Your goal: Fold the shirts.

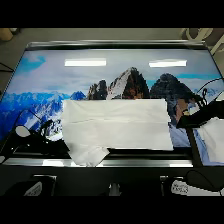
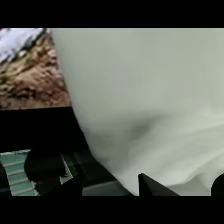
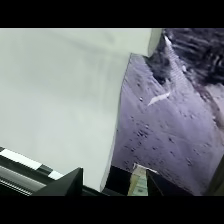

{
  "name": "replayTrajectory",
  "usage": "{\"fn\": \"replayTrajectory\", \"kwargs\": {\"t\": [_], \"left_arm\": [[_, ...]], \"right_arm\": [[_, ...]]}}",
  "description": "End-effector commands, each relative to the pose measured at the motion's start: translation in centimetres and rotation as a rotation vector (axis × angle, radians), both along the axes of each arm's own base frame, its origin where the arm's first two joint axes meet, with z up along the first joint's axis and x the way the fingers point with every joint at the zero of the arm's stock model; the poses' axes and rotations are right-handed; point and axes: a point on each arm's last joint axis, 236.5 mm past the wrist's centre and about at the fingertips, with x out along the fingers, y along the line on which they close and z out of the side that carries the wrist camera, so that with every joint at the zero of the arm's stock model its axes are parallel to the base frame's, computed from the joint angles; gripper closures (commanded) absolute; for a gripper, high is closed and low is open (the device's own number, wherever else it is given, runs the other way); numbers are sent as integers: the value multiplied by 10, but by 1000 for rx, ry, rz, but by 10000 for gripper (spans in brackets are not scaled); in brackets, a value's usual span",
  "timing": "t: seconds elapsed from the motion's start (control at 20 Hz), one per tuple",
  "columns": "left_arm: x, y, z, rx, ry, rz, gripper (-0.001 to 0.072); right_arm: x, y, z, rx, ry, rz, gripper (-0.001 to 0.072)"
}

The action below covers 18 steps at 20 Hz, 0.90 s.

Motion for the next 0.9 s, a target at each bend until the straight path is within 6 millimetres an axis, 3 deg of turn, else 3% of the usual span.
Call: {"fn": "replayTrajectory", "kwargs": {"t": [0.0,0.25,0.3,0.35,0.4,0.5,0.65,0.85], "left_arm": [[2,-10,-8,7,-31,16,270],[-10,-24,-21,30,-3,-18,271],[-14,-25,-25,38,12,-10,312],[-15,-25,-29,47,16,7,410],[-14,-25,-31,53,11,21,525],[-8,-24,-31,55,-13,19,678],[-4,-24,-28,55,-31,21,679],[-1,-24,-24,52,-55,21,679]], "right_arm": [[-9,-5,-8,-24,25,6,289],[-23,-3,-22,-26,65,8,283],[-25,-3,-23,-25,75,10,249],[-31,0,-23,-12,95,14,171],[-39,4,-25,3,125,18,156],[-60,15,-34,36,188,19,156],[-83,29,-51,76,240,10,157],[-86,29,-64,60,231,-2,158]]}}
